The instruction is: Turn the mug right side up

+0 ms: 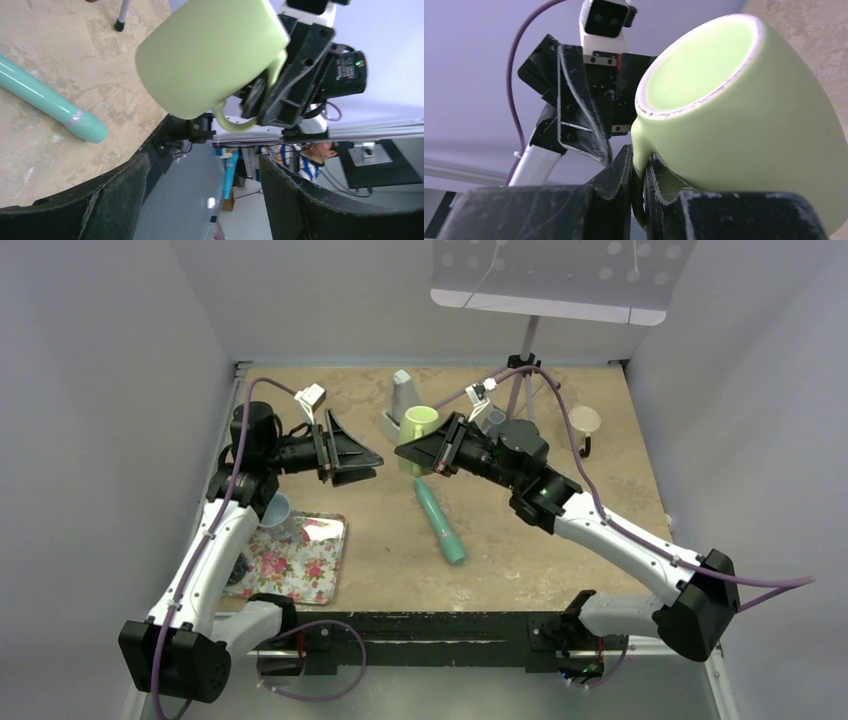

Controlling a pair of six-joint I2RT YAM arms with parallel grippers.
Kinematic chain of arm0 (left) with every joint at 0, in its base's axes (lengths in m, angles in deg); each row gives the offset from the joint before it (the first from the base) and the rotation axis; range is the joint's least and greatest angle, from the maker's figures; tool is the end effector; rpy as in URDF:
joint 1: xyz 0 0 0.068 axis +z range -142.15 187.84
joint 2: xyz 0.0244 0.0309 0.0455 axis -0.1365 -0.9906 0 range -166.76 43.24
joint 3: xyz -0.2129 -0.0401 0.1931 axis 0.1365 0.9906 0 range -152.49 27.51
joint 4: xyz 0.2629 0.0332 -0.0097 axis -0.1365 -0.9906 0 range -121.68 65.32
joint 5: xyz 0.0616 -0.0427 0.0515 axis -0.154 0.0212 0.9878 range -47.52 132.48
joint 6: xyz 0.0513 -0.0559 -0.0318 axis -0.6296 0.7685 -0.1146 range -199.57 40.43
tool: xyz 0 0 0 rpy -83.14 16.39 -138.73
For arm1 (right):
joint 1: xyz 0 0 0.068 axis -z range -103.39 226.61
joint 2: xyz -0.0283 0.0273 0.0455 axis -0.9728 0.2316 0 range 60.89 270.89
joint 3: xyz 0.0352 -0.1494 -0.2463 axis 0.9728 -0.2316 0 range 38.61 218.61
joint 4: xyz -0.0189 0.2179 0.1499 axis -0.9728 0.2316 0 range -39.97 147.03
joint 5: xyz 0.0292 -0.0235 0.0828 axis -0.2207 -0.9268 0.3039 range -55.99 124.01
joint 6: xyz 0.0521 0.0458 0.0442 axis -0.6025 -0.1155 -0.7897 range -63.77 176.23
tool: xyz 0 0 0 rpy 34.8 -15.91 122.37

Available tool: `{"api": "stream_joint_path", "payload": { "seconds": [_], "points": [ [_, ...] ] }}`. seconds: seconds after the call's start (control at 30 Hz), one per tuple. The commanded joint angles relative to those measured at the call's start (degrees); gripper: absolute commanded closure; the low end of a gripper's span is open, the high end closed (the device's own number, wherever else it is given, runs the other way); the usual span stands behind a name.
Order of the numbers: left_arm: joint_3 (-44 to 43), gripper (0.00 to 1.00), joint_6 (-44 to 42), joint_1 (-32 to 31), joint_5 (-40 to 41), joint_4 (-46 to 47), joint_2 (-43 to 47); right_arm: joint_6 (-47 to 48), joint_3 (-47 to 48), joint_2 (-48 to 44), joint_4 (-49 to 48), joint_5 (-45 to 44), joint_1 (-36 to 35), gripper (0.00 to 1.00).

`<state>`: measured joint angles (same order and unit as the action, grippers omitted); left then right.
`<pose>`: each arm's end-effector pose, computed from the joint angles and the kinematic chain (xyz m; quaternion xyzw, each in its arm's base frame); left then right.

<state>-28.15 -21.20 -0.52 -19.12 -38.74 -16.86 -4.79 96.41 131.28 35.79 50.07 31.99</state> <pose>0.2230 -0.0964 0.3641 -0.0235 0.7583 -0.6230 0.1905 0.2169 0.2418 0.3875 -0.0007 0.6973 0.6246 0.3517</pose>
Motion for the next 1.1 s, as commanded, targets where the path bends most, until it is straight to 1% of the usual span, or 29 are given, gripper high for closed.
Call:
{"api": "stream_joint_path", "payload": {
  "seconds": [0.0,0.03,0.13,0.2,0.23,0.27,0.3,0.33,0.37,0.43,0.47,0.53,0.57,0.63,0.73,0.8,0.9,1.07],
  "points": [
    [-3.27,0.17,-10.69,-0.17,0.62,-3.59,-0.41,-1.32,5.62,-1.84,-7.33,-0.07,0.18,1.00],
    [-5.72,0.19,-16.87,-0.17,1.06,-6.74,-0.52,-2.40,6.49,-1.88,-6.17,-1.05,0.36,1.00],
    [-14.83,0.21,-47.55,-0.18,5.24,-22.17,0.32,-4.01,11.65,-1.48,-2.60,-4.60,0.42,1.00],
    [-17.33,0.21,-69.16,-0.17,9.23,-27.31,2.53,-4.15,15.97,-0.43,0.58,-5.54,0.30,1.00],
    [-16.93,0.21,-78.79,-0.17,10.68,-27.07,4.30,-4.38,17.42,0.04,1.05,-5.77,0.20,1.00],
    [-15.47,0.21,-87.94,-0.17,11.13,-25.18,6.96,-4.83,18.13,0.35,1.08,-6.03,0.17,1.00],
    [-12.16,0.20,-96.19,-0.17,10.53,-20.57,10.35,-5.61,18.43,0.55,0.58,-6.25,0.14,1.00],
    [-6.96,0.18,-102.41,-0.17,9.79,-12.70,14.43,-6.68,18.46,0.69,-0.45,-6.49,0.07,1.00],
    [-0.60,0.17,-105.82,-0.17,8.96,-0.21,20.20,-7.77,18.52,0.78,-1.77,-6.63,0.11,1.00],
    [11.68,0.16,-110.16,-0.36,6.37,25.78,25.13,-9.81,18.96,1.16,-4.68,-6.61,-0.13,1.00],
    [15.42,0.16,-110.11,-0.55,5.95,36.46,25.46,-10.48,19.52,1.48,-5.83,-6.57,-0.28,1.00],
    [19.38,0.19,-108.16,-1.50,9.18,50.85,24.01,-10.79,21.61,2.06,-6.37,-6.74,-0.69,1.00],
    [20.26,0.19,-109.49,-2.27,11.64,54.86,22.99,-10.77,22.53,2.30,-6.38,-6.93,-1.00,1.00],
    [20.98,0.19,-112.79,-2.93,13.31,60.65,21.04,-10.90,24.01,2.77,-6.65,-7.33,-1.52,1.00],
    [21.18,0.21,-117.53,-3.47,12.50,67.13,18.47,-12.95,25.44,3.68,-8.83,-7.18,-2.34,1.00],
    [20.61,0.23,-119.84,-3.63,13.21,68.60,16.79,-13.45,26.85,4.60,-9.69,-7.33,-2.91,1.00],
    [19.46,0.28,-119.98,-3.72,14.22,71.08,14.92,-13.51,28.98,6.23,-9.84,-7.72,-3.82,1.00],
    [18.43,0.29,-119.89,-3.88,14.44,72.23,13.28,-15.01,31.18,9.46,-11.72,-7.31,-4.78,1.00]
  ]
}}
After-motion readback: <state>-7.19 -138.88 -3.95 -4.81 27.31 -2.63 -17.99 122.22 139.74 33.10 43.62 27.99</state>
